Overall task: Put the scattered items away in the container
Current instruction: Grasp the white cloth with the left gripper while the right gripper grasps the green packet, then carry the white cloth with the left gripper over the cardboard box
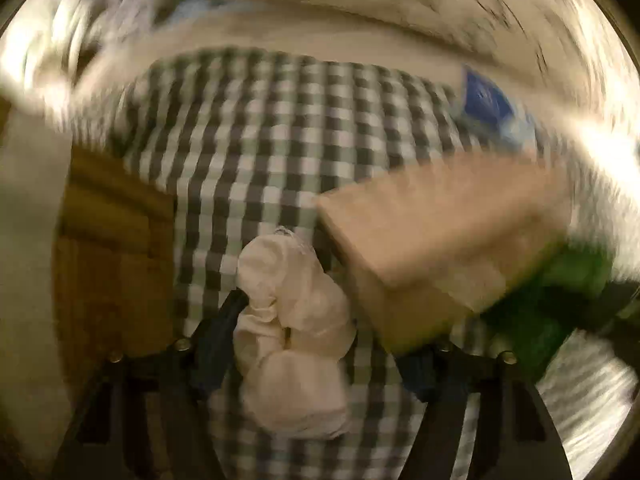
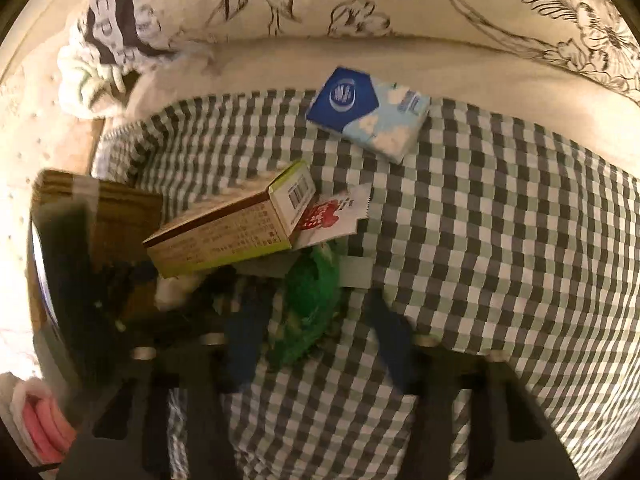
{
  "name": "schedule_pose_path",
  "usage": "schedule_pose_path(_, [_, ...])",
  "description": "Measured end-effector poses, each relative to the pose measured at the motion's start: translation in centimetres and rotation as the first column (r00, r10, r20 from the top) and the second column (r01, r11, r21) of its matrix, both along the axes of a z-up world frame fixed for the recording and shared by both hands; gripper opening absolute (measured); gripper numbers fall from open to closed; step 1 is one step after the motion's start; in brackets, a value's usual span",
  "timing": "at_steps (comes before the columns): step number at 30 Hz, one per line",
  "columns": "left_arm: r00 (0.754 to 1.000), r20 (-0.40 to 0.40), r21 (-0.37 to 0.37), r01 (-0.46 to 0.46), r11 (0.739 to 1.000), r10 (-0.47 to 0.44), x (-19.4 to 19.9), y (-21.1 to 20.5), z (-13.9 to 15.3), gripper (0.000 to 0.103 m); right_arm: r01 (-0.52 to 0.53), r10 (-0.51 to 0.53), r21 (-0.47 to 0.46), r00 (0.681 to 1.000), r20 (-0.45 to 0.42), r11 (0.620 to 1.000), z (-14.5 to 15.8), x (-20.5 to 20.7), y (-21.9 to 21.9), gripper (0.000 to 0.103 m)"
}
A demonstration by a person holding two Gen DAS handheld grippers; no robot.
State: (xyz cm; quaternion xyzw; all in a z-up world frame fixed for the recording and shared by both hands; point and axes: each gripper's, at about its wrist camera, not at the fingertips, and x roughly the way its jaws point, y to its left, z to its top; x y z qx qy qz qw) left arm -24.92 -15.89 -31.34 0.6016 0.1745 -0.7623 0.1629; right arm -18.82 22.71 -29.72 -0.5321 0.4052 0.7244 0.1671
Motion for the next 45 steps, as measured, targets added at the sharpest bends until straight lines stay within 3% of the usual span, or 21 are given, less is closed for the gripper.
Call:
schedule_pose_path(3, [0.999, 0.009, -0.008, 0.031, 0.999, -0.031, -0.2, 0.5, 0.2, 0.062, 0.001, -0.001, 0.004, 1.000, -0.004, 1.000, -0.1, 0.1, -0.3, 0.025])
schedule_pose_path(5, [1.000, -0.004, 0.005, 0.030, 1.000, -0.030, 0.0, 0.6, 0.6, 0.045, 0.008, -0.008, 0.005, 1.000, -0.004, 1.000, -0.1, 0.3, -0.4, 0.023])
schedule_pose_path(6, [1.000, -0.007, 0.007, 0.029, 1.000, -0.029, 0.1, 0.7, 0.9, 0.031, 0.012, -0.012, 0.006, 1.000, -0.006, 1.000, 0.1, 0.4, -0.4, 0.022])
schedule_pose_path(11, [1.000, -0.014, 0.033, 0.019, 0.999, -0.018, 1.0, 1.1, 2.3, 0.016, 0.035, -0.035, 0.027, 0.999, -0.001, 0.999, 1.6, 1.5, -0.7, 0.021])
schedule_pose_path(23, [0.991, -0.130, 0.094, 0.031, 0.995, -0.019, 4.2, 3.1, 10.1, 0.014, 0.125, -0.121, 0.099, 0.991, -0.054, 0.987, 8.8, 7.5, -3.5, 0.021])
schedule_pose_path(36, [0.974, -0.196, 0.047, 0.124, 0.991, -0.113, 9.2, 8.2, 18.5, 0.014, 0.205, -0.185, 0.219, 0.977, -0.111, 0.954, 17.8, 13.2, -10.2, 0.021])
schedule_pose_path(45, [0.960, -0.239, -0.023, 0.144, 0.989, -0.145, 12.9, 10.6, 22.6, 0.014, 0.304, -0.269, 0.306, 0.951, -0.151, 0.902, 22.2, 15.4, -14.6, 0.021])
